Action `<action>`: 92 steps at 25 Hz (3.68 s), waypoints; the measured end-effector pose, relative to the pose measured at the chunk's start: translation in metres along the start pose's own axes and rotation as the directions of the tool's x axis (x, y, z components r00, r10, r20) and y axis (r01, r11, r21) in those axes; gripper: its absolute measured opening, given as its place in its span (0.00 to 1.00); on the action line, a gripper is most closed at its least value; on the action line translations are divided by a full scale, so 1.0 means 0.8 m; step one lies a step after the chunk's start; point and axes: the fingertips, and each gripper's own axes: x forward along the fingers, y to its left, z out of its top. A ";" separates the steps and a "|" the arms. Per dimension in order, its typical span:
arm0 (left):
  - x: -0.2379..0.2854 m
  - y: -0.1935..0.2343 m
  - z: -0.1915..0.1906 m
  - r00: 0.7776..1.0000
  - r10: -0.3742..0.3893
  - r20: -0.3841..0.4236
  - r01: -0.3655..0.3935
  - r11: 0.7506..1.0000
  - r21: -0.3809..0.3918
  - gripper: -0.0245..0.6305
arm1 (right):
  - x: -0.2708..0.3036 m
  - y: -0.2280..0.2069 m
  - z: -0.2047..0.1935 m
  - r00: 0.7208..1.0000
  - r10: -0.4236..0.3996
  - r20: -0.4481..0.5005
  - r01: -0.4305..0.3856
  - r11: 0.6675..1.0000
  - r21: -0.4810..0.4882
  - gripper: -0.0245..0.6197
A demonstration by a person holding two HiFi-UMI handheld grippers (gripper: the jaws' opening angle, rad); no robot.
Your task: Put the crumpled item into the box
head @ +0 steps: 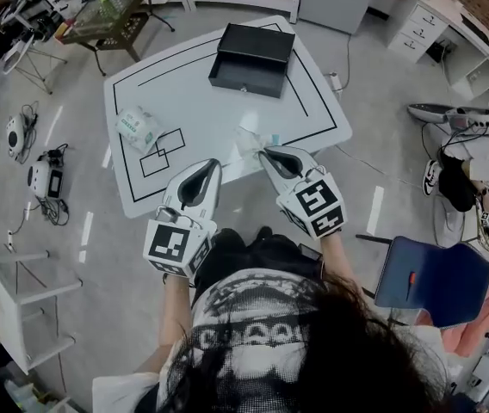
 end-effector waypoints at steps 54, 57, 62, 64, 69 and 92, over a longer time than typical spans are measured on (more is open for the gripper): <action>0.158 0.234 -0.016 0.945 -0.321 -0.057 0.323 0.946 0.019 0.04 | 0.346 -0.291 -0.075 0.847 -0.273 -0.457 0.344 0.936 0.079 0.05; 0.163 0.240 -0.014 0.945 -0.324 -0.054 0.326 0.945 0.023 0.04 | 0.358 -0.300 -0.094 0.823 -0.263 -0.503 0.336 0.940 0.058 0.05; 0.163 0.254 -0.015 0.947 -0.318 -0.054 0.319 0.948 0.013 0.04 | 0.379 -0.306 -0.107 0.793 -0.254 -0.554 0.317 0.948 0.020 0.05; 0.162 0.257 -0.019 0.948 -0.314 -0.056 0.315 0.949 0.007 0.04 | 0.382 -0.311 -0.110 0.782 -0.260 -0.566 0.333 0.942 0.027 0.05; 0.156 0.255 -0.027 0.950 -0.306 -0.059 0.306 0.952 0.000 0.04 | 0.390 -0.322 -0.123 0.763 -0.266 -0.589 0.374 0.925 0.067 0.05; 0.128 0.275 -0.040 0.964 -0.253 -0.084 0.252 0.968 -0.013 0.04 | 0.366 -0.307 -0.077 0.802 -0.268 -0.535 0.327 0.945 0.017 0.16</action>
